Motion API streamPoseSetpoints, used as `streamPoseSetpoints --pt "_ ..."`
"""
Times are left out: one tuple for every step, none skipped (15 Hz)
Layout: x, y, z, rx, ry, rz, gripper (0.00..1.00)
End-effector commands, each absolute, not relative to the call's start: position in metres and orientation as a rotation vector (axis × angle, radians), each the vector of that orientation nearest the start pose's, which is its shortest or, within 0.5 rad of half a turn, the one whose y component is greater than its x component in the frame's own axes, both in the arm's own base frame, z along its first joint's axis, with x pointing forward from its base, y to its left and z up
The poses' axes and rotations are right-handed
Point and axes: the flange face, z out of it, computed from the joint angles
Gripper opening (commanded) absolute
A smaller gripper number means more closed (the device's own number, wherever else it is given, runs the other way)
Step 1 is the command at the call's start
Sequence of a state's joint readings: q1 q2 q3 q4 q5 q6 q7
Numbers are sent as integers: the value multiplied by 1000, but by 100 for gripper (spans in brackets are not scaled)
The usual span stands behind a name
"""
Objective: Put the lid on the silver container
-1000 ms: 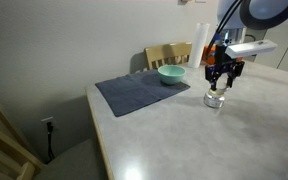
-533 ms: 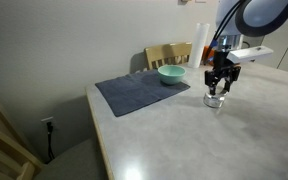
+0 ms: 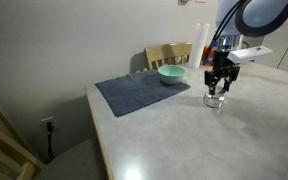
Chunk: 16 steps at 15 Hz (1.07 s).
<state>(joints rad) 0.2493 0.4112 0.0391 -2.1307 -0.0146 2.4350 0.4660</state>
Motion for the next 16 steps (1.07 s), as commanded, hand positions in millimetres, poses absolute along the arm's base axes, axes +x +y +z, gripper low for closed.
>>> streamPoseSetpoints --pt "546 156 202 -3151 244 138 44" --pt "548 156 203 -3149 247 133 44" --pt "549 155 205 -3148 251 126 44" --pt "551 154 207 -3146 255 118 44" --pt "552 153 209 -3144 259 112 44" --pt "554 152 210 -3142 264 107 44" --pt "555 151 211 -3140 268 102 44" --pt "556 150 211 -3136 273 104 44" --pt "558 148 211 -3131 277 107 44" --pt "559 147 208 -3129 285 119 44" --pt "559 145 206 -3122 290 134 44" --pt "559 144 203 -3115 295 153 44" --pt "558 143 200 -3107 303 172 44" --pt "557 143 196 -3093 306 204 44" --pt "557 143 193 -3083 304 224 44" --pt "558 143 194 -3068 299 233 44"
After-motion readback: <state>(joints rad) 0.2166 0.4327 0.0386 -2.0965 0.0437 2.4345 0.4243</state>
